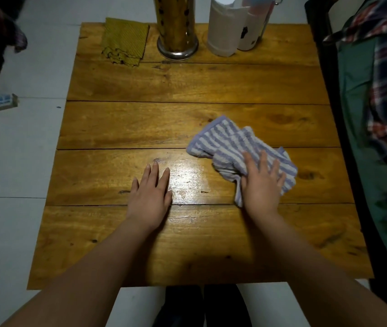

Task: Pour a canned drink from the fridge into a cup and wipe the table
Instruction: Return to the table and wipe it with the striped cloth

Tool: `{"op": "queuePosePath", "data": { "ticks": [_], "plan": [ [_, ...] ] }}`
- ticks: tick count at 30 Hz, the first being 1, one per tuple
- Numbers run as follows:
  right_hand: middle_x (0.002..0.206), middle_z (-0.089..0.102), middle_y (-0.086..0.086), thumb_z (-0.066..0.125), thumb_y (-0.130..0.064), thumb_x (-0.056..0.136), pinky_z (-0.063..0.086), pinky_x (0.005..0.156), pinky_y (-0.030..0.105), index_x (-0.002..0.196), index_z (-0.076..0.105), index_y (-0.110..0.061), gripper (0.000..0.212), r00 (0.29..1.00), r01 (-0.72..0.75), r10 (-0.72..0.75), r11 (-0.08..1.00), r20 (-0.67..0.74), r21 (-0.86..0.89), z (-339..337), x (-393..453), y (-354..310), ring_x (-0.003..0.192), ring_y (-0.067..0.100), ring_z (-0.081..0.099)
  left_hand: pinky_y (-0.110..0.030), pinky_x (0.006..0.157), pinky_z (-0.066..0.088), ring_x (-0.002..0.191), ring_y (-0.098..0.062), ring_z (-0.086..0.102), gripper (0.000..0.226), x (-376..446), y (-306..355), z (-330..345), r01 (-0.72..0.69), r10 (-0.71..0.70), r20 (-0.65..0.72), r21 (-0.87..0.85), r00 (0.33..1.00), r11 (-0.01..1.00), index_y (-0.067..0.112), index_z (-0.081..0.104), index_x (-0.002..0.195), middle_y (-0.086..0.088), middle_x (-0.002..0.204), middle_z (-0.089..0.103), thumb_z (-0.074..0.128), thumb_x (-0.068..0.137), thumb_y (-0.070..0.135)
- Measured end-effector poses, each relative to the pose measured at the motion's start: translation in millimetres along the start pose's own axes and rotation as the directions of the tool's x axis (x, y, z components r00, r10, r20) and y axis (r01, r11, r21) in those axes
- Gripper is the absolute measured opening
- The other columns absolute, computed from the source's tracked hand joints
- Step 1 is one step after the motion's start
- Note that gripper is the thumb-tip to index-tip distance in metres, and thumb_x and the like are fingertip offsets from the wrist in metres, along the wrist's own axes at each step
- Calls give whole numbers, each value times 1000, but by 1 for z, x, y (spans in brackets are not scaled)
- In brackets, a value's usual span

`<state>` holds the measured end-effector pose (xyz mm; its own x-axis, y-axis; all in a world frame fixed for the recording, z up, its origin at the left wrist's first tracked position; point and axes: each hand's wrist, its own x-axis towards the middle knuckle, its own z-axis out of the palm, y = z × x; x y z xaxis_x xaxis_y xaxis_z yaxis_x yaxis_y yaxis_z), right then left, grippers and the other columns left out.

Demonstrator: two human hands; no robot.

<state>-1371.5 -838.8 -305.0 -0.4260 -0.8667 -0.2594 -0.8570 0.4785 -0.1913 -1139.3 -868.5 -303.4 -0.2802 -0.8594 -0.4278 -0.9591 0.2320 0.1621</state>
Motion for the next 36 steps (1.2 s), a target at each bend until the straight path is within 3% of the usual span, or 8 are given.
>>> {"op": "queuePosePath", "data": {
  "ticks": [4, 11, 18, 21, 25, 30, 33, 36],
  "plan": [
    [156, 9, 12, 44, -17, 95, 7, 111, 55, 144, 22, -25, 54, 985, -171, 173, 984, -30, 57, -3, 7, 5, 140, 40, 7, -45, 117, 7, 145, -22, -8, 56, -1, 0, 1, 1, -1, -7, -2, 1000, 1000, 23, 4, 149, -7, 158, -7, 27, 99, 37],
    [157, 5, 8, 35, 3, 91, 6, 110, 58, 142, 20, -21, 59, 993, -114, 114, 993, -8, 30, 12, 1, -45, 138, 47, 1, -43, 117, 7, 145, -21, -6, 56, -1, -4, 1, -20, 20, -17, -14, 1000, 1000, 24, 6, 149, -6, 158, -6, 27, 99, 39],
    [157, 6, -1, 43, -30, 96, 6, 112, 52, 145, 14, -30, 57, 986, 159, -159, 987, 40, 0, 14, -19, -55, 141, 39, 2, -42, 117, 10, 145, -24, 4, 56, -9, -11, 1, -22, 20, -60, -26, 998, 999, 18, 15, 148, -9, 157, 6, 33, 98, 35],
    [156, 10, -2, 48, -24, 94, 8, 113, 49, 144, 18, -32, 59, 988, 153, -153, 988, 2, 4, 10, -15, -34, 142, 34, 4, -42, 117, 13, 144, -25, 8, 57, -8, -15, 2, 5, -8, -81, -34, 997, 999, 15, 17, 147, -11, 157, 9, 35, 97, 35],
    [156, 12, 6, 51, -29, 91, 8, 113, 47, 143, 24, -27, 59, 999, -6, 7, 999, -35, 44, 3, -4, -4, 142, 30, 7, -42, 117, 15, 144, -27, 11, 58, -7, -16, 3, 4, -8, -88, -46, 996, 999, 13, 20, 147, -13, 156, 13, 38, 96, 34],
    [154, 19, 8, 45, -26, 94, 9, 113, 48, 138, 34, -21, 45, 997, -62, 66, 994, -34, 90, 3, -1, -21, 141, 35, 8, -43, 117, 15, 144, -27, 11, 58, -8, -18, 4, -14, 9, -95, -48, 995, 999, 12, 20, 146, -14, 156, 12, 39, 96, 33],
    [155, 18, 5, 40, -25, 95, 7, 113, 49, 133, 36, -18, 39, 999, -37, 36, 996, 11, 87, 5, -5, -47, 140, 40, 5, -42, 117, 14, 144, -27, 9, 58, -9, -19, 5, -15, 11, -89, -49, 996, 999, 13, 18, 147, -12, 156, 10, 38, 96, 33],
    [155, 15, 4, 39, -29, 95, 8, 112, 50, 135, 32, -18, 42, 985, 142, -145, 989, 98, 39, 11, -20, -80, 140, 42, 5, -42, 118, 13, 144, -25, 9, 58, -9, -19, 5, -12, 6, -97, -57, 995, 998, 14, 18, 147, -11, 157, 10, 37, 96, 33]
  ]
}}
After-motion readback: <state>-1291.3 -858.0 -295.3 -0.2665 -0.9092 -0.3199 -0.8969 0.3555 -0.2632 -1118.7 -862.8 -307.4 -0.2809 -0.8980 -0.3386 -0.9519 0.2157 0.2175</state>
